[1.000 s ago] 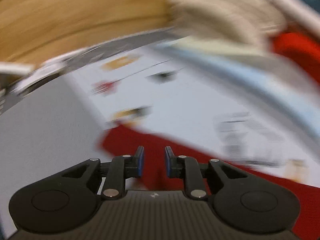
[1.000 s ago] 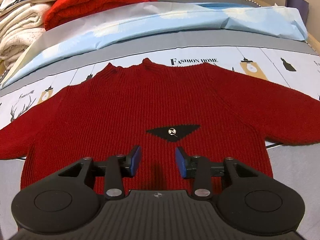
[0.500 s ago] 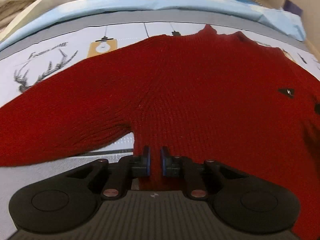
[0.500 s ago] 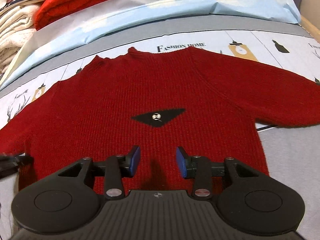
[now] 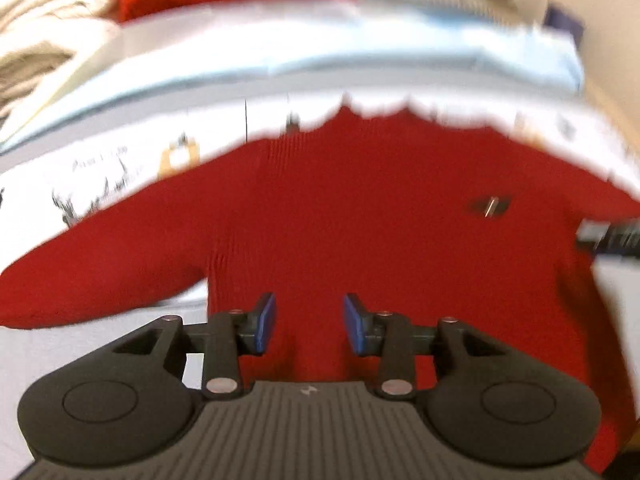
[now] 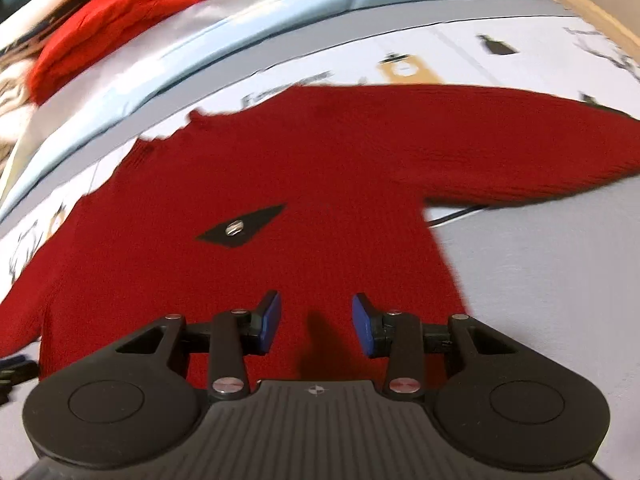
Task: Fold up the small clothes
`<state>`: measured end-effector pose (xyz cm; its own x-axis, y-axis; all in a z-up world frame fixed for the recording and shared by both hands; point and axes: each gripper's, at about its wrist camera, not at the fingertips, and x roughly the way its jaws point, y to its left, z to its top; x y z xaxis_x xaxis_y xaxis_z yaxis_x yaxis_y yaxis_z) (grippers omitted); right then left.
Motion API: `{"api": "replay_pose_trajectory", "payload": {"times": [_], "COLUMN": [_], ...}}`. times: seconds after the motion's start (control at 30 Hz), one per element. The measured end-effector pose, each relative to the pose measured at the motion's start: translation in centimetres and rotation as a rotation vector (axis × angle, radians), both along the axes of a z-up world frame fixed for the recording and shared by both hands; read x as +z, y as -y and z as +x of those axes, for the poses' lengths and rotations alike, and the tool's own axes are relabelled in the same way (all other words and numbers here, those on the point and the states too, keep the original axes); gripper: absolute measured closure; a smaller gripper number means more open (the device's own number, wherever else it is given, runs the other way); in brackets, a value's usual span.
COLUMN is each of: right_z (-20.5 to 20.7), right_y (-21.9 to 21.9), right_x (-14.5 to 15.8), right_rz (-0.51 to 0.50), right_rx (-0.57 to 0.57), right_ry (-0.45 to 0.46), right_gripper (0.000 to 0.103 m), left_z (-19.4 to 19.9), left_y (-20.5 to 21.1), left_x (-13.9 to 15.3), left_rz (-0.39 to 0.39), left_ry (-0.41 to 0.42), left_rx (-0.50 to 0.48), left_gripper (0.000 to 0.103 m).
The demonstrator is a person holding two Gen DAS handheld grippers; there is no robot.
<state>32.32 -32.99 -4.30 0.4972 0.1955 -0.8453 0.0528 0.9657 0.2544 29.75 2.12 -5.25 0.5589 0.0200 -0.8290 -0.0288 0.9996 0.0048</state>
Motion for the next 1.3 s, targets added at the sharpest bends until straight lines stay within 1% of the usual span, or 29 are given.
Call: {"api": "replay_pose_trajectory", "payload": {"times": [0.03,0.1,0.13,0.17,0.2,0.23,0.27,0.33,0.4,0.47,0.5,0.53,0.57,0.6,0.67,0.73,0.83,0.97,1.1,1.2,1.23,1.3], "right_z": [-0.1,-0.3,-0.4,-0.5,-0.7,-0.8,-0.9,-1.0,-0.9,-0.6,-0.4,-0.1,0.0,0.1,0.3,0.8,1.6,2.3,3.1,3.5,3.6,4.0], "right_y": [0.8,2.4,3.2,3.9,4.6,5.2,5.9,7.2,8.4,9.8,10.4,11.3,12.3,13.5,15.6,17.7,21.0,24.4,26.0,26.8,27.0,27.0], "right_x": [0.1,0.3,0.3,0.3,0.2,0.1,0.0,-0.4,-0.6,-0.5,-0.3,0.0,0.3,0.7,1.1,1.0,-0.4,-3.6,-5.9,-7.4,-7.7,-8.0], "right_rz": [0.002,0.008,0.013,0.016,0.013,0.001,-0.016,-0.044,-0.042,-0.021,-0.011,0.005,0.024,0.046,0.067,0.076,0.097,0.185,0.218,0.266,0.280,0.275], "right_rx": [-0.019,-0.062,-0.086,-0.108,-0.122,-0.136,-0.150,-0.183,-0.226,-0.270,-0.291,-0.320,-0.353,-0.393,-0.458,-0.517,-0.603,-0.712,-0.767,-0.838,-0.852,-0.858], "right_ry": [0.009,0.020,0.025,0.031,0.037,0.042,0.044,0.039,0.033,0.039,0.048,0.065,0.084,0.111,0.158,0.202,0.227,0.231,0.237,0.237,0.255,0.278], "right_gripper": [0.062,0.062,0.062,0.062,0.062,0.062,0.062,0.062,0.062,0.062,0.062,0.062,0.062,0.062,0.062,0.062,0.062,0.062,0.062,0.062,0.062,0.062], "left_z": [0.0,1.2,1.2,1.3,1.6,2.3,2.8,3.9,4.5,4.9,4.9,5.1,5.5,5.7,5.6,5.7,5.4,4.8,4.8,4.9,4.9,5.0], "left_y": [0.6,1.2,1.4,1.6,2.2,2.9,3.0,3.3,3.3,3.4,3.3,3.1,2.6,1.9,0.8,0.1,-0.5,-1.0,-1.8,-2.0,-2.0,-2.0], "left_x": [0.9,1.6,1.4,0.6,-0.1,-1.1,-1.6,-2.3,-2.0,-1.8,-1.9,-2.1,-2.2,-2.4,-2.0,-1.7,-1.6,-1.8,-2.4,-2.6,-2.7,-2.8], "left_rz": [-0.024,-0.071,-0.080,-0.071,-0.035,0.025,0.043,0.016,0.006,0.031,0.047,0.051,0.037,0.006,-0.032,-0.038,-0.043,-0.038,-0.042,-0.056,-0.059,-0.062], "left_ry": [0.036,0.102,0.130,0.140,0.112,0.052,0.029,0.018,0.032,0.061,0.059,0.044,0.029,0.020,0.013,0.014,0.010,-0.004,-0.024,-0.034,-0.037,-0.040], "left_rx": [0.017,0.054,0.074,0.084,0.093,0.110,0.117,0.112,0.098,0.086,0.089,0.100,0.113,0.129,0.156,0.171,0.172,0.169,0.183,0.187,0.186,0.185], "left_gripper": [0.058,0.055,0.055,0.055,0.055,0.057,0.057,0.057,0.057,0.056,0.056,0.056,0.056,0.056,0.056,0.056,0.056,0.056,0.056,0.056,0.056,0.056]}}
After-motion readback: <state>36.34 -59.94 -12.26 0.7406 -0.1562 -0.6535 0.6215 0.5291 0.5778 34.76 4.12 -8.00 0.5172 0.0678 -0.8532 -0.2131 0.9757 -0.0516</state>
